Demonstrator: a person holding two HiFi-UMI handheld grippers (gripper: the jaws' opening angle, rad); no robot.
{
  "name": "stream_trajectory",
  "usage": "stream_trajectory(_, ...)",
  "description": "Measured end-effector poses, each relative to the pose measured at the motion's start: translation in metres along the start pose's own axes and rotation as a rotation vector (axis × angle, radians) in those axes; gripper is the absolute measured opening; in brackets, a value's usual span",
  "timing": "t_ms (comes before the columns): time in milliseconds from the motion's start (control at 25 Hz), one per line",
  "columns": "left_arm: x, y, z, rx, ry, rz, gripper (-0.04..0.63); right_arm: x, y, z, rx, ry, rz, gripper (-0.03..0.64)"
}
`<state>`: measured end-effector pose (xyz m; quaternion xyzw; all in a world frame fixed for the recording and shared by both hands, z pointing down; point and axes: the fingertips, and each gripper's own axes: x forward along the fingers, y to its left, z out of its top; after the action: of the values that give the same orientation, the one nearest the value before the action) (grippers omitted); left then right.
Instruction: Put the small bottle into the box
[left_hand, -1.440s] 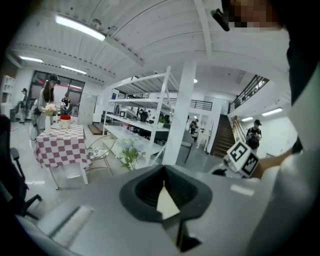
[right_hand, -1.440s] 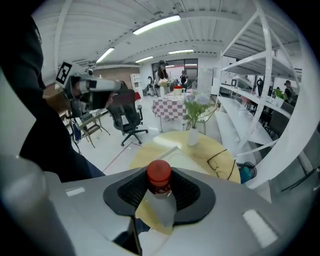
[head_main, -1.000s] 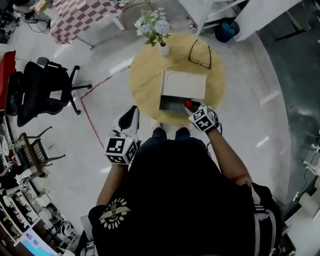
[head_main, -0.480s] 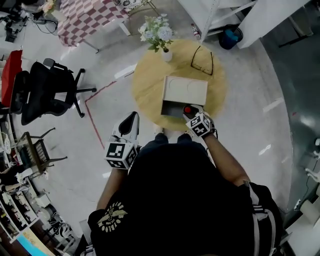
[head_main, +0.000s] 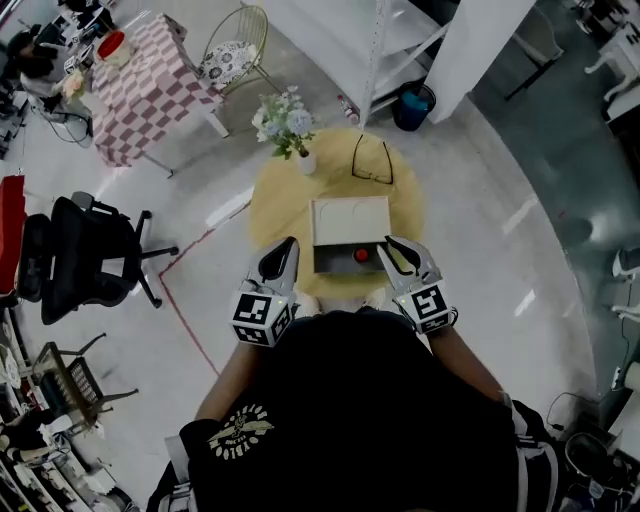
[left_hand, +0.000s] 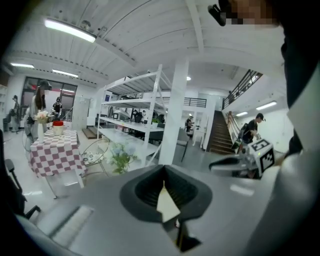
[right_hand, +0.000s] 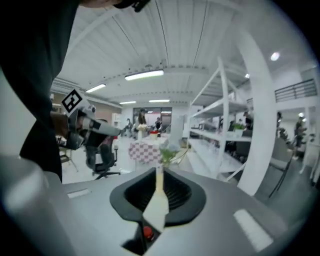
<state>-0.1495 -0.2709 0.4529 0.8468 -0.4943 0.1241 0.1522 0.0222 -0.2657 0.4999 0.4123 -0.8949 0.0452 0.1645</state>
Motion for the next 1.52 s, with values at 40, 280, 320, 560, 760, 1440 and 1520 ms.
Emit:
stream_trajectory(40, 0.004, -0.001, 0.004, 0.009, -0.013, -0.018, 0.0, -0.009, -0.007, 0.02, -0.011, -0.043, -0.059, 0.008)
stream_trajectory(280, 0.024, -0.015, 0.022, 0.051, -0.069, -0.135, 0.0, -0.038, -0.01, 0.054, -0.006, -0.073, -0.19, 0.006)
stream_trajectory(320, 0.027, -0.02, 0.023, 0.055, -0.071, -0.163, 0.0, -0.043, -0.008, 0.052, 0.007, -0.063, -0.213, 0.006)
stream_trajectory(560, 0.041, -0.037, 0.032, 0.024, -0.095, -0.289, 0.0, -0.062, 0.007, 0.036, 0.082, 0.001, -0.313, 0.006)
stream_trajectory(760, 0.035, -0.04, 0.031, 0.025, -0.096, -0.35, 0.0, -0.073, 0.024, 0.025, 0.133, 0.034, -0.343, 0.006)
stream_trajectory(1440, 0.025, -0.083, 0.009, -0.008, -0.055, -0.155, 0.0, -0.084, 0.007, -0.006, 0.122, 0.049, -0.056, 0.006)
stream_trajectory(1520, 0.023, -0.096, 0.002, -0.013, -0.046, -0.119, 0.0, -0.088, 0.002, -0.018, 0.123, 0.07, -0.012, 0.008)
